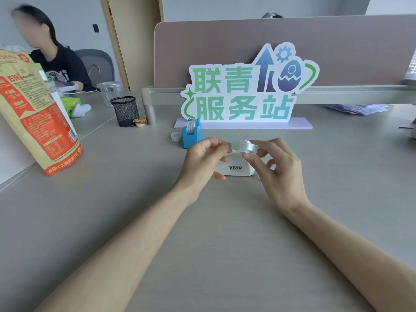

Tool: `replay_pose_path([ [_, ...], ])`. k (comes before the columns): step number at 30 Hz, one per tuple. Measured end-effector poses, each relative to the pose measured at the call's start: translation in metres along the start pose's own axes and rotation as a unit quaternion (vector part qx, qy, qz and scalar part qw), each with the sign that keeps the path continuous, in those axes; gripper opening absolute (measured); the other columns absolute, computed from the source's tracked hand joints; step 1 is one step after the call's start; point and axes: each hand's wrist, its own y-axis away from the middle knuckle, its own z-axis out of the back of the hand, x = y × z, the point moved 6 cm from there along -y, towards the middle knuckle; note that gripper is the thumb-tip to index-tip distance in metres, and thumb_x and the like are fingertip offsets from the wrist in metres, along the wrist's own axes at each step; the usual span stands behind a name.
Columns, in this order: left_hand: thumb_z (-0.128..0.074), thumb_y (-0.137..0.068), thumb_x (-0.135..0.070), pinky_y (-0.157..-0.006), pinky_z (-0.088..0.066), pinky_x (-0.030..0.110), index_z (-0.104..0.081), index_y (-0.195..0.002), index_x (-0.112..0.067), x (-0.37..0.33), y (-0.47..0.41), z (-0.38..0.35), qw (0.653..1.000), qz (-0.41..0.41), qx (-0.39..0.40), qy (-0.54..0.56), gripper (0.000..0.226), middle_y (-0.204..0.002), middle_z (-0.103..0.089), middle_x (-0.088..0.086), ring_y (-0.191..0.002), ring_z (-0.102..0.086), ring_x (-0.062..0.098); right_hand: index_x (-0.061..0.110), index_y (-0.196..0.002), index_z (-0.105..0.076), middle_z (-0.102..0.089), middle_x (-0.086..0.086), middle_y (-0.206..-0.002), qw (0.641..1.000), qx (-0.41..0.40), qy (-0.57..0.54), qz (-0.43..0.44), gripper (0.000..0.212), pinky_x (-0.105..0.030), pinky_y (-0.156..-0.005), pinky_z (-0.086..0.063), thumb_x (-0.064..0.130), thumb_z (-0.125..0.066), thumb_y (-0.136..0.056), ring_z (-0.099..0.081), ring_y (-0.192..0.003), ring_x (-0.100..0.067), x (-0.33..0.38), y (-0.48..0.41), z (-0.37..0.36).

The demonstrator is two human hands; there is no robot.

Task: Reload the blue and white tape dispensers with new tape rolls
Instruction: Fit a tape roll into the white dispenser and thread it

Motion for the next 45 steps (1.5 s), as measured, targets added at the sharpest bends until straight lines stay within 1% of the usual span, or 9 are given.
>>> replay_pose_path([
  [3, -0.059, -0.092, -0.017, -0.039, -0.047, 0.023, -0.064, -0.091, -0.014, 0.000, -0.005, 0.002, 0.999, 0.001, -0.032, -0.009, 0.006, -0.085, -0.066, -0.004, -0.074, -0.057, 0.007, 0.017, -0.113, -0.070, -0.053, 0.003, -0.102, 1.000, -0.024, 0.006, 0.017, 0.024, -0.013, -0.074, -0.046, 0.024, -0.066, -0.090, -0.051, -0.093, 0.005, -0.004, -0.005, -0.005],
  [6, -0.061, -0.090, -0.019, -0.039, -0.041, 0.022, -0.064, -0.087, -0.016, -0.002, -0.014, 0.005, 0.996, -0.023, -0.073, -0.044, 0.005, -0.086, -0.065, -0.005, -0.065, -0.052, 0.003, 0.013, -0.118, -0.068, -0.061, -0.001, -0.115, 0.998, -0.040, 0.032, 0.038, 0.025, -0.037, -0.083, -0.054, 0.020, -0.058, -0.096, -0.060, -0.105, -0.013, -0.010, -0.013, -0.010],
  [8, -0.065, -0.087, -0.021, -0.047, -0.039, 0.021, -0.065, -0.084, -0.017, -0.001, -0.019, 0.007, 0.990, -0.045, -0.106, -0.077, 0.006, -0.079, -0.065, -0.014, -0.055, -0.049, 0.000, 0.011, -0.119, -0.067, -0.066, -0.003, -0.114, 0.998, -0.043, 0.040, 0.035, 0.026, -0.043, -0.082, -0.054, 0.019, -0.056, -0.096, -0.064, -0.101, -0.022, -0.014, -0.017, -0.013],
  [15, -0.065, -0.086, -0.019, -0.054, -0.037, 0.006, -0.065, -0.081, -0.017, -0.002, -0.021, 0.005, 0.976, -0.089, -0.136, -0.145, 0.006, -0.059, -0.057, -0.033, -0.053, -0.045, -0.002, 0.013, -0.125, -0.064, -0.069, -0.005, -0.093, 0.997, -0.027, 0.058, 0.031, 0.030, -0.036, -0.073, -0.050, 0.017, -0.058, -0.096, -0.062, -0.089, -0.026, -0.023, -0.021, -0.019],
  [20, -0.063, -0.086, -0.027, -0.062, -0.041, 0.020, -0.063, -0.079, -0.026, 0.000, -0.023, 0.006, 0.966, -0.087, -0.118, -0.213, 0.008, -0.068, -0.059, -0.018, -0.057, -0.049, -0.001, 0.012, -0.128, -0.062, -0.067, -0.006, -0.087, 0.996, -0.005, 0.088, 0.019, 0.033, -0.034, -0.073, -0.045, 0.016, -0.053, -0.097, -0.057, -0.086, -0.028, -0.031, -0.023, -0.025],
  [24, -0.059, -0.088, -0.037, -0.065, -0.043, 0.030, -0.061, -0.079, -0.027, 0.001, -0.024, 0.004, 0.943, -0.081, -0.111, -0.304, 0.013, -0.070, -0.059, -0.015, -0.068, -0.055, 0.013, 0.012, -0.130, -0.061, -0.065, -0.005, -0.089, 0.995, 0.012, 0.098, 0.010, 0.034, -0.030, -0.076, -0.041, 0.014, -0.052, -0.097, -0.055, -0.089, -0.027, -0.035, -0.024, -0.027],
  [28, -0.058, -0.089, -0.038, -0.064, -0.039, 0.028, -0.064, -0.087, -0.027, -0.006, -0.022, 0.004, 0.914, -0.100, -0.129, -0.372, 0.012, -0.080, -0.061, -0.013, -0.075, -0.055, 0.013, 0.013, -0.130, -0.060, -0.064, -0.003, -0.092, 0.994, 0.031, 0.105, 0.020, 0.035, -0.030, -0.078, -0.041, 0.012, -0.053, -0.096, -0.050, -0.088, -0.021, -0.032, -0.023, -0.030],
  [39, -0.059, -0.088, -0.038, -0.061, -0.033, 0.027, -0.066, -0.085, -0.027, -0.004, -0.025, 0.004, 0.888, -0.120, -0.133, -0.423, 0.013, -0.068, -0.049, -0.009, -0.082, -0.051, 0.013, 0.014, -0.130, -0.060, -0.065, -0.003, -0.108, 0.994, 0.040, 0.101, -0.009, 0.036, -0.024, -0.086, -0.037, 0.013, -0.049, -0.097, -0.052, -0.103, -0.024, -0.033, -0.022, -0.032],
  [45, -0.060, -0.086, -0.036, -0.061, -0.032, 0.027, -0.067, -0.084, -0.028, -0.003, -0.025, 0.003, 0.891, -0.115, -0.129, -0.420, 0.011, -0.065, -0.049, -0.011, -0.081, -0.052, 0.014, 0.012, -0.122, -0.066, -0.061, -0.006, -0.115, 0.994, 0.039, 0.097, 0.037, 0.037, -0.032, -0.087, -0.046, 0.005, -0.047, -0.092, -0.057, -0.107, -0.025, -0.021, -0.018, -0.032],
])
